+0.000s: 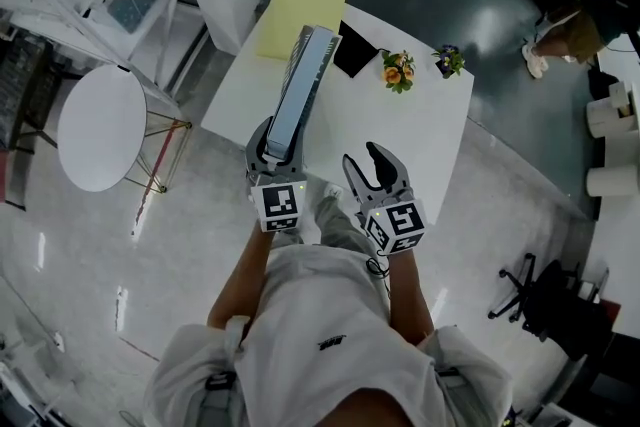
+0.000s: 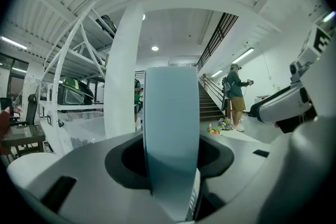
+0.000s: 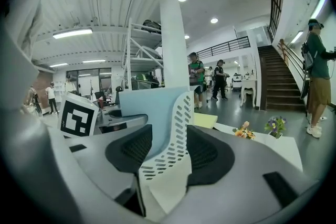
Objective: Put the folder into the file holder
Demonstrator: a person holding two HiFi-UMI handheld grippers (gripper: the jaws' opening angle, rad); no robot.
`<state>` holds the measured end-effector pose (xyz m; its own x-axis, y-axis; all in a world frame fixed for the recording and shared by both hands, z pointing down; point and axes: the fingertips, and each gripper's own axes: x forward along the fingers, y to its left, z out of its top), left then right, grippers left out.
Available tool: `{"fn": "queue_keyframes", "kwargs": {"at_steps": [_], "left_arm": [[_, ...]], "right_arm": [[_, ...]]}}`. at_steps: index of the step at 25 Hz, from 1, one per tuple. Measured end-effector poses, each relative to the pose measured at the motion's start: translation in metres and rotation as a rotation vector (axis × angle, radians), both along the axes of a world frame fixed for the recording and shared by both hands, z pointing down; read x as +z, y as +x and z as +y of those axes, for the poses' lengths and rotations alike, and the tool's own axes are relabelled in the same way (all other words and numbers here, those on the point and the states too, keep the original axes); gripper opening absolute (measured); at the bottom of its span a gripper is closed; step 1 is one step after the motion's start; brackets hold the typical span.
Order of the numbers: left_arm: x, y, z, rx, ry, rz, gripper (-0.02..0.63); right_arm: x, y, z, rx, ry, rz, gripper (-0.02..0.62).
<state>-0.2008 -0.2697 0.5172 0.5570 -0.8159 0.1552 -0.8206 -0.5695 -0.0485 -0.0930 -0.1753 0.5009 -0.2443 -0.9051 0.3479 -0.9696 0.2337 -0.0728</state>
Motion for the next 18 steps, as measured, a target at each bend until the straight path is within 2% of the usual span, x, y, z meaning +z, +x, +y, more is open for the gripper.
{"fn": "queue_keyframes", "kwargs": {"at_steps": [8, 18], "left_arm": [[-0.002, -0.002, 0.015, 0.077, -0.047, -0.003, 0.293], [-0.006, -0.032, 0.045, 0.111, -0.069, -0.005, 0.299]], "right_arm": [[-0.002, -0.009, 0.008, 0.008, 0.011, 0.013, 0.206], [-0.005, -0.027, 0.016, 0.012, 0.047, 0.020, 0.205]]}}
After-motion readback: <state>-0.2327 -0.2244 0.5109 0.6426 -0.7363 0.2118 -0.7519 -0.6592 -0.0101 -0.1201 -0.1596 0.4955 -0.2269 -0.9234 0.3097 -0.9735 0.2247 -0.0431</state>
